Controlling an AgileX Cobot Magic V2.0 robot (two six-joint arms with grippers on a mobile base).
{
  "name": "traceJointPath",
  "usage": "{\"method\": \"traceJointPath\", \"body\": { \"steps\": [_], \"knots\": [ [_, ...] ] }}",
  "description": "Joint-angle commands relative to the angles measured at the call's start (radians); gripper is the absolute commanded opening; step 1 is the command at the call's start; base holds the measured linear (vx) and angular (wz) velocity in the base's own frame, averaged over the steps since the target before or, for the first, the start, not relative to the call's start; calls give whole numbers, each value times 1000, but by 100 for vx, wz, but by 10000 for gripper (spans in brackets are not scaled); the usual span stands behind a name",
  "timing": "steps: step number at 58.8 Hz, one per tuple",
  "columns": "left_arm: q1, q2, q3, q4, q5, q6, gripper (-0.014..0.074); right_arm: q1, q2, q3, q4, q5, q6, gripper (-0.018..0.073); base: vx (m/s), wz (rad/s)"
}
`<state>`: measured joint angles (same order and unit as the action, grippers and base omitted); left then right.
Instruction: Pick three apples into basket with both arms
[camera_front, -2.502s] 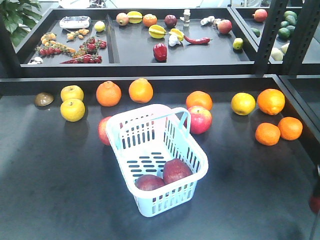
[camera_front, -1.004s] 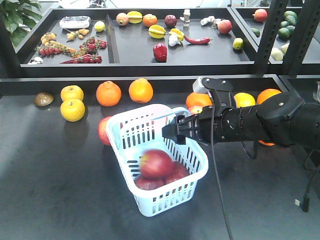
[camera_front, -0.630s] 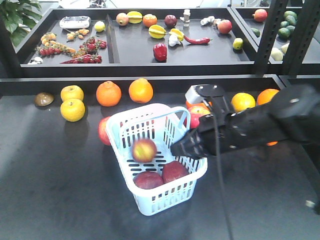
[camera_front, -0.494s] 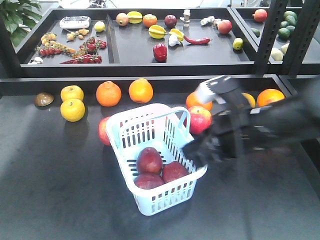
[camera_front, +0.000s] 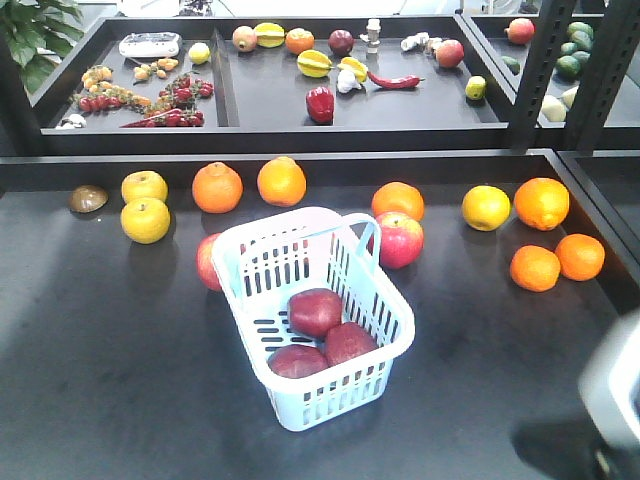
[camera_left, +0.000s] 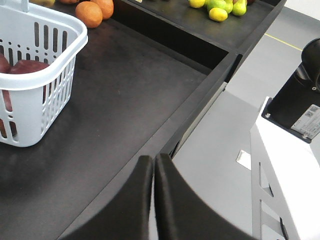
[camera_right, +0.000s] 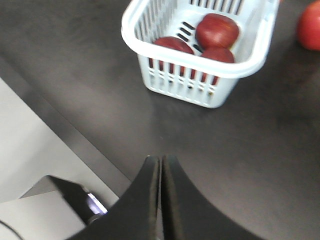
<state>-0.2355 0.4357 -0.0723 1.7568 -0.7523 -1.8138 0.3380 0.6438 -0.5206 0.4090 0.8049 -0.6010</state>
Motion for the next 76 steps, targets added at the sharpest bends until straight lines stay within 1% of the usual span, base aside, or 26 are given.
{"method": "traceJointPath", "body": {
  "steps": [1,6,11,23,63,70,72,76],
  "knots": [
    [-7,6,-23,-16,9,-10,-6,-2,-95,53,-44,-79,45,-5,0,0],
    [-7,6,-23,-16,9,-10,-6,-2,-161,93,-83,-79,100,-5,0,0],
    [-7,6,-23,-16,9,-10,-6,-2,-209,98,-88,-78,118,-5,0,0],
    [-7,6,-23,-16,9,-10,-6,-2,-260,98,-87,-80,118,-5,0,0],
    [-7,6,-23,-16,9,-10,-6,-2,-260,98,-87,-80,118,-5,0,0],
    [-7,6,-23,-18,29,-9,-6,-2,-260,98,-87,-80,118,-5,0,0],
    [-7,6,-23,-31,29,-10,-6,-2,-260,98,-87,-80,118,-5,0,0],
    [-7,6,-23,-107,41,-20,-6,-2,-260,98,-87,-80,118,-5,0,0]
  ]
}}
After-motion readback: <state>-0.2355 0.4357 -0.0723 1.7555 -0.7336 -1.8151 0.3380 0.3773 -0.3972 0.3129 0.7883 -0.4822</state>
